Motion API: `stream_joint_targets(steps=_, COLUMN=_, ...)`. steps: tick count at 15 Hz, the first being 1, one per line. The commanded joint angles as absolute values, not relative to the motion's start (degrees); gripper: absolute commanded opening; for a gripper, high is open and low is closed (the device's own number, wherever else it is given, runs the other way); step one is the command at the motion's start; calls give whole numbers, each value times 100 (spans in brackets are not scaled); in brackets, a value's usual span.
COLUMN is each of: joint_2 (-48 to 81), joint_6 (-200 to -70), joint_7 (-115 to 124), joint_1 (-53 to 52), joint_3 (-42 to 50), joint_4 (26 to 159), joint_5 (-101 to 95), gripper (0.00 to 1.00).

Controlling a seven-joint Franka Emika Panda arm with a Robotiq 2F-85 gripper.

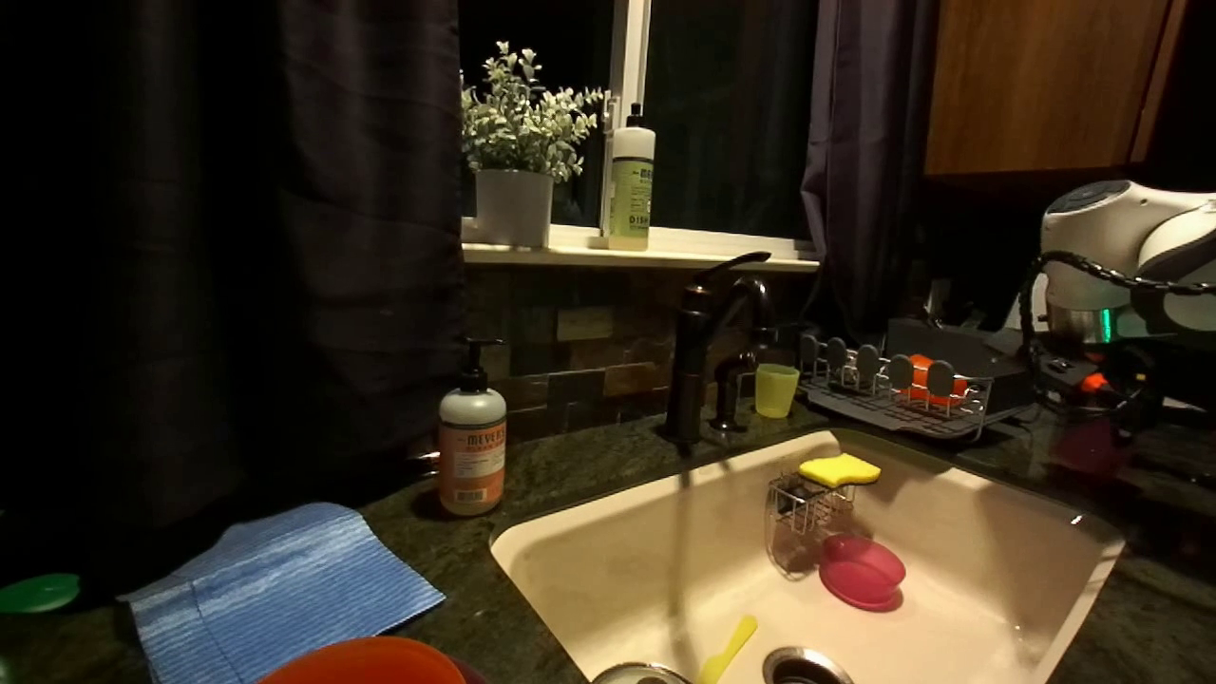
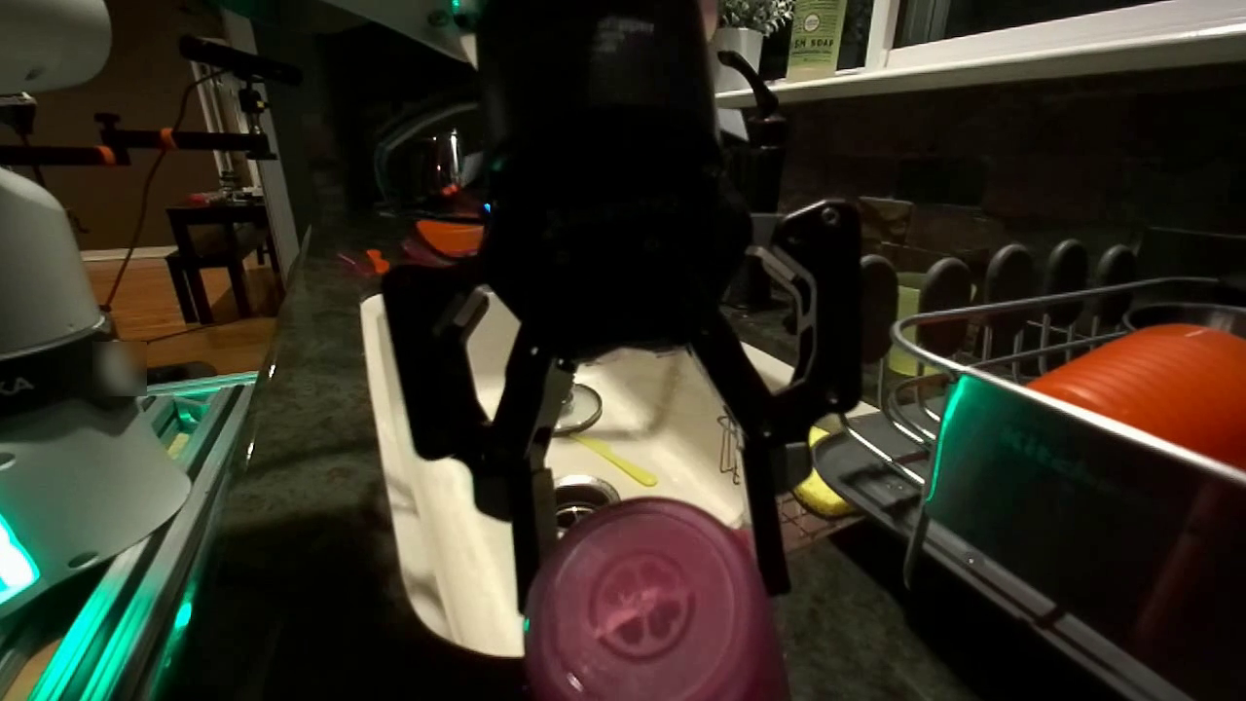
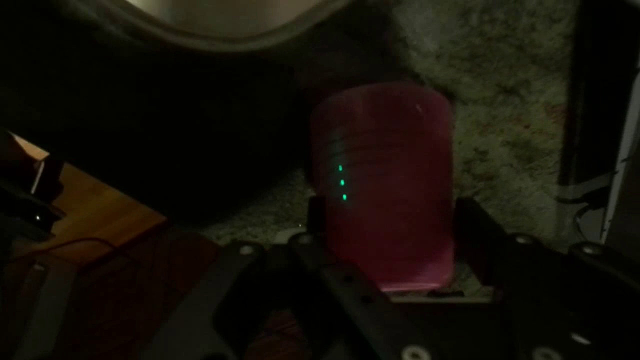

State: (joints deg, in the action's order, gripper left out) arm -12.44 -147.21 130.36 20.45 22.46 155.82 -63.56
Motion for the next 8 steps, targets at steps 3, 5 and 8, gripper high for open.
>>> stream_joint_targets(steps=3, joint_2=-1392, joint_6=-15831, joint_7=12228, joint_1=2088, joint_3=2783, joint_4=15739, joint_5=-5353, gripper=40)
stream_joint_targets(steps=5, joint_2=-1361, joint_6=-16014, joint_7=12353, joint_1=2193, joint_3=2832, joint_4=15734, joint_5=-5547, gripper=40)
stream_joint_targets(steps=8, joint_2=-1278, joint_6=-16180, joint_7=12619, joint_1=2300, joint_3=2940, joint_4=15721, joint_5=-5814, gripper=40)
